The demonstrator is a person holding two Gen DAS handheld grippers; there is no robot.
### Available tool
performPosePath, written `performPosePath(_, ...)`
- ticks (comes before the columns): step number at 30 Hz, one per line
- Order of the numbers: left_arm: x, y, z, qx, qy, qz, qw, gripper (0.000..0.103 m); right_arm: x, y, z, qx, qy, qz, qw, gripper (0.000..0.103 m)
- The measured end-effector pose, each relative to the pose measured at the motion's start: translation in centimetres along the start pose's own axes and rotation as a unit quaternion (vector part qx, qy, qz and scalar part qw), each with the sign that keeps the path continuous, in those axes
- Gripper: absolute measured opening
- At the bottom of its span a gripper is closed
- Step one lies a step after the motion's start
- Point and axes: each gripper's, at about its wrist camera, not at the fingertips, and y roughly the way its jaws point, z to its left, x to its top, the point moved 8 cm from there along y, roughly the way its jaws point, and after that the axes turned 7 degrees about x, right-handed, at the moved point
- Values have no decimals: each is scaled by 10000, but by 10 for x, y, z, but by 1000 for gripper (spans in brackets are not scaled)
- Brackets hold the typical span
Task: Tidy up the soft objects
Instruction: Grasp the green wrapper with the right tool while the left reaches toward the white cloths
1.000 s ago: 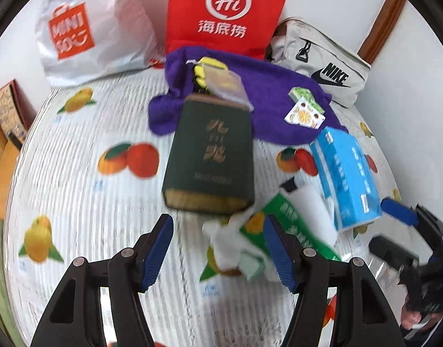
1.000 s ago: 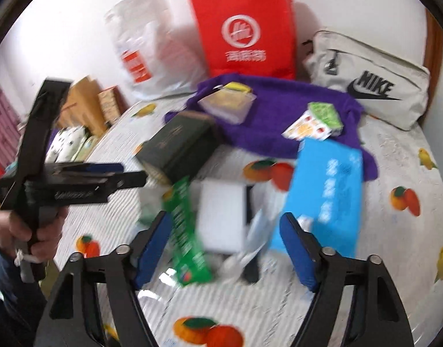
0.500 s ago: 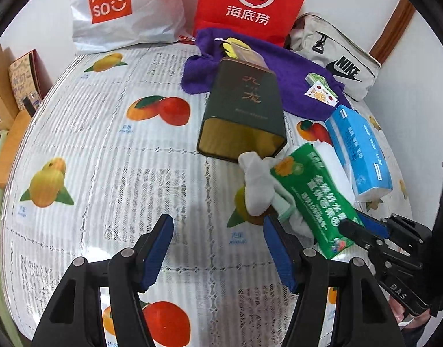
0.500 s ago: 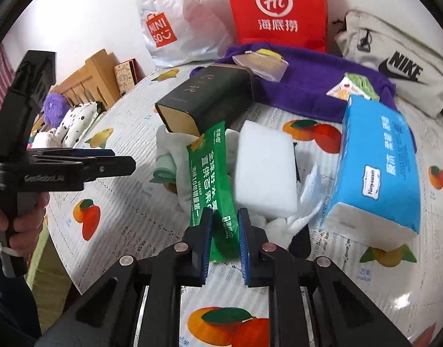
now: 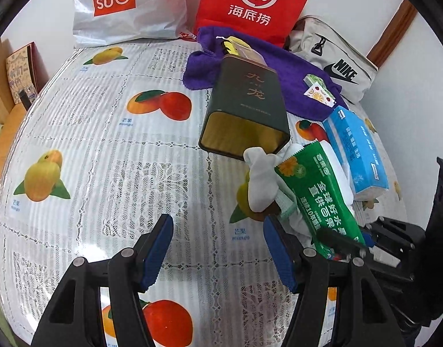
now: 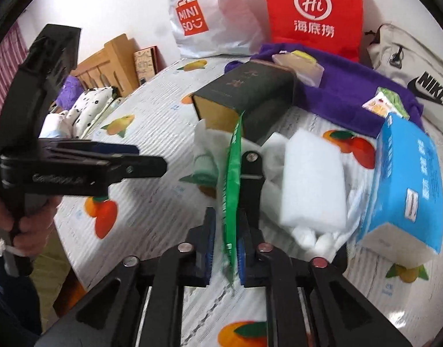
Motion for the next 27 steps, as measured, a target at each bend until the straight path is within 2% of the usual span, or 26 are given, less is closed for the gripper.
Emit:
performPosePath(11, 20, 18, -42, -345, 272, -29, 9990, 63, -9, -66, -28, -336, 295, -456, 9980, 4)
performPosePath(15, 27, 32, -48, -215, 257, -19, 9994, 62, -17, -86, -42, -472, 417, -549, 9965, 4)
performPosePath(17, 28, 40, -49, -294, 169, 12, 9994, 60, -23, -89, -50, -504, 494, -536, 9961, 4)
performPosePath(21, 24, 47, -56, -458, 242, 36, 9986, 24, -29, -92, -61, -536, 629, -537, 9951, 4)
performPosePath(24, 20, 42, -60, -401, 427, -43, 9983, 15, -30, -95, -69, -568, 705, -559, 9943, 4)
performPosePath(27, 20, 26, -60, -458, 456, -165, 9978, 13, -28, -102, -73, -602, 740, -637, 9934, 4)
